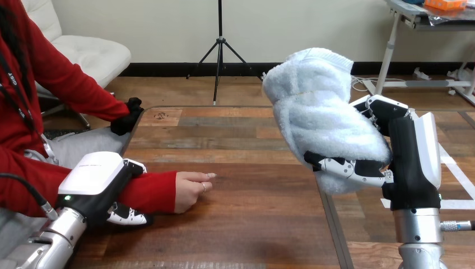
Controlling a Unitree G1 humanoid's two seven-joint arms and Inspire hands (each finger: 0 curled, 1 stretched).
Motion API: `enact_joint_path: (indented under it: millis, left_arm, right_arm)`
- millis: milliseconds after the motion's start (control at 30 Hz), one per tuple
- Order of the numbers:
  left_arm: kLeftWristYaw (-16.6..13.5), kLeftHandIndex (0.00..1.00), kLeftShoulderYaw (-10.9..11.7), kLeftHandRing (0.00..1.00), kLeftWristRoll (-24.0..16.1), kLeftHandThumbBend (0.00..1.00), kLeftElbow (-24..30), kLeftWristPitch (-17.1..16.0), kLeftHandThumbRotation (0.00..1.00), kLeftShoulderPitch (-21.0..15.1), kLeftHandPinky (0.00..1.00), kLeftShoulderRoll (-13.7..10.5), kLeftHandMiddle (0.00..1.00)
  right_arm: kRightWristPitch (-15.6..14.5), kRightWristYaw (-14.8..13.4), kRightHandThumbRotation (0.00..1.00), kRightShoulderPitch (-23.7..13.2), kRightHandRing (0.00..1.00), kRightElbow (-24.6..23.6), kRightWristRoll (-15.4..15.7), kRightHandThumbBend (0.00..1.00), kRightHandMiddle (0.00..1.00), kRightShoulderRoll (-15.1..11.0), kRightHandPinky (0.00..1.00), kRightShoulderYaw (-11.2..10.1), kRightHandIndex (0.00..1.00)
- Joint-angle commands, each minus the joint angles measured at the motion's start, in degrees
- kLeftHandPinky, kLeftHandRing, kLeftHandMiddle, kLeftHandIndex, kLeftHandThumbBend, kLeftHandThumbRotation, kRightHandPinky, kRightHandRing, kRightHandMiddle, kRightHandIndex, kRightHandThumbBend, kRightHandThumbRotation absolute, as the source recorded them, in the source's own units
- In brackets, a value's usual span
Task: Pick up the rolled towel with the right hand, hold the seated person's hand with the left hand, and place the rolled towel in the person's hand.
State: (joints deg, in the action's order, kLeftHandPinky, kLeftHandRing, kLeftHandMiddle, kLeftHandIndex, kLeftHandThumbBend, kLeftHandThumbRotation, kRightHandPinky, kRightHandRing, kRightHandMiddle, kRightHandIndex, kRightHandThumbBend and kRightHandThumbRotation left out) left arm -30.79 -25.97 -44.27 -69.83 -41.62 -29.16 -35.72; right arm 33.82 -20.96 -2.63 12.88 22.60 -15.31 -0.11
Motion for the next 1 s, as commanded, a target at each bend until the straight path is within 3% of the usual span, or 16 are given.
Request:
enact_joint_path:
  millis: [0,533,967]
  left_arm:
    - [-2.72,0.44,0.18,0.34,0.43,0.74,3.00,-3.24,0.14,-2.71,0.33,-0.24,0.40]
    - [-3.11,0.43,1.23,0.33,1.67,0.73,5.15,-6.03,0.07,-2.20,0.32,-0.22,0.39]
    - [-5.47,0.43,1.07,0.33,1.03,0.72,7.05,-7.89,0.06,-2.07,0.32,-0.73,0.39]
  right_arm:
    - [1.21,-0.17,0.00,-4.52,0.08,1.12,-0.94,0.60,0.12,0.96,0.05,-0.27,0.11]
    - [0.60,-0.08,0.00,-5.59,0.09,3.97,-0.07,0.60,0.12,1.74,0.05,0.45,0.11]
    - [1.20,-0.70,0.00,-6.73,0.09,7.24,1.13,0.61,0.12,2.47,0.05,1.30,0.12]
